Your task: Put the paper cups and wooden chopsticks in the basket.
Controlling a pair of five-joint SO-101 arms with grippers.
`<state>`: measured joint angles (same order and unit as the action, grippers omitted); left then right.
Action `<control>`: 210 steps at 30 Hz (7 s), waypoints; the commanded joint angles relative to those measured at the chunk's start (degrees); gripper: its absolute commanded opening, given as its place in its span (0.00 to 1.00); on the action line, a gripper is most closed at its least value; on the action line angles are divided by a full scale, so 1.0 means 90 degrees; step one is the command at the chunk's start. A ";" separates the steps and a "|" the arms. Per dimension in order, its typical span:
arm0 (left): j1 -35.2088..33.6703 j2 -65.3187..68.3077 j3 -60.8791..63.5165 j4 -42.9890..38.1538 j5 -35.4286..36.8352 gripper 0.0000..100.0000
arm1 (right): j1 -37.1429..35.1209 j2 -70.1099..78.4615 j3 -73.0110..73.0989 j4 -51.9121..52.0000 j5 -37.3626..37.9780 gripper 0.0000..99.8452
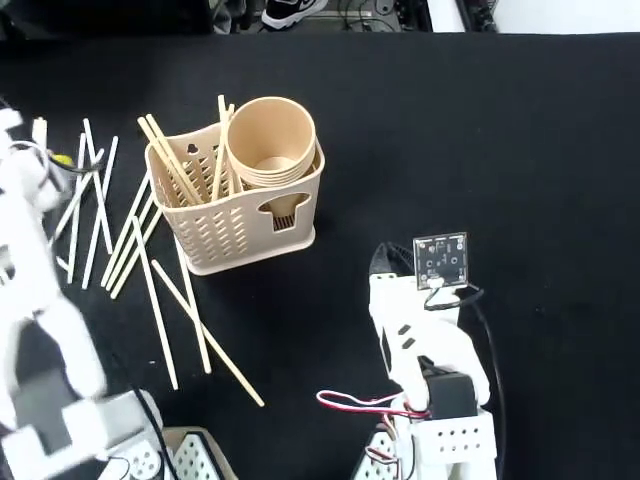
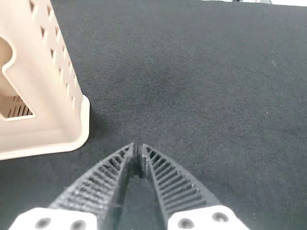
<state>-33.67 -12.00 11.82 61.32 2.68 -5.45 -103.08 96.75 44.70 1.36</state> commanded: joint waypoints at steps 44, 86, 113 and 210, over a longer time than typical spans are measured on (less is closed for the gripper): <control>-0.0190 0.3448 -0.5866 0.4376 -0.0029 0.03 | 0.0068 -0.0464 -0.0024 0.0010 0.0068 0.02; 0.4137 -0.7531 0.6071 -0.3976 0.0479 0.18 | 0.0068 -0.0464 -0.0024 0.0010 0.0068 0.02; -0.1284 -0.0488 0.0142 -0.0508 0.0420 0.19 | 0.0068 -0.0454 -0.0024 0.0010 0.0068 0.02; -0.1451 0.9045 -1.1912 0.4405 -0.1172 0.03 | 0.0068 -0.0454 -0.0024 0.0010 0.0068 0.02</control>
<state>-47.38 72.84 -92.26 100.35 -8.75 -5.45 -103.08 96.75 44.70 1.36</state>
